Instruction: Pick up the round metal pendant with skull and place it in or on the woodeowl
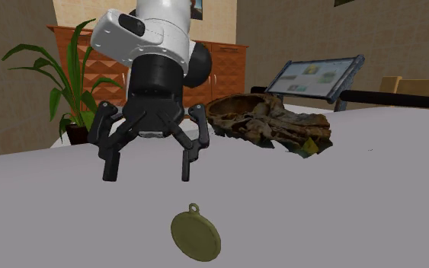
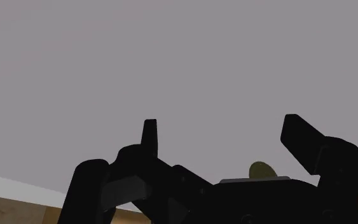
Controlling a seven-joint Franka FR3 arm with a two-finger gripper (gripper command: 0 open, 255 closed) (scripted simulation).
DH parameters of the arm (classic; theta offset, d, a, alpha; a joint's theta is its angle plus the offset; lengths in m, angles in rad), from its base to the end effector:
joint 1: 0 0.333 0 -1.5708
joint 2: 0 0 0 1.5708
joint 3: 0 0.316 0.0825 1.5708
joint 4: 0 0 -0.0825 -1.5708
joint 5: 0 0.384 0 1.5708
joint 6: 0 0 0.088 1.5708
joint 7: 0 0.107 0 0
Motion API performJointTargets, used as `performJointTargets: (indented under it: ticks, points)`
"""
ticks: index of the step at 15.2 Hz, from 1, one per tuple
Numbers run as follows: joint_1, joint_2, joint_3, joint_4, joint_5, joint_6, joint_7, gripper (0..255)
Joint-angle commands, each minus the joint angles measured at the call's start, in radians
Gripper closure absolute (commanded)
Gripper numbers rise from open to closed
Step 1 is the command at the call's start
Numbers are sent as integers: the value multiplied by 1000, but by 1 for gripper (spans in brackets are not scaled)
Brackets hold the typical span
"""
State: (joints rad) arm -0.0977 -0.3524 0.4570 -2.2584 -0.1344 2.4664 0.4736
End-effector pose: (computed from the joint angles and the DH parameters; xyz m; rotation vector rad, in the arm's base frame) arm 0.4586 0.1946 0.5466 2.9788 -0.0221 0.8876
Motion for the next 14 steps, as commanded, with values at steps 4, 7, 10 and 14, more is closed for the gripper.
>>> performJointTargets:
  ticks: [4, 7, 10, 14]
  points:
    - [-109, 136, 152, 140, -236, 71, 243, 0]
    - [-168, 238, 244, 248, -436, 68, 419, 0]
    - [-175, 284, 256, 274, -502, 71, 466, 0]
    - [-181, 347, 261, 299, -579, 80, 512, 0]
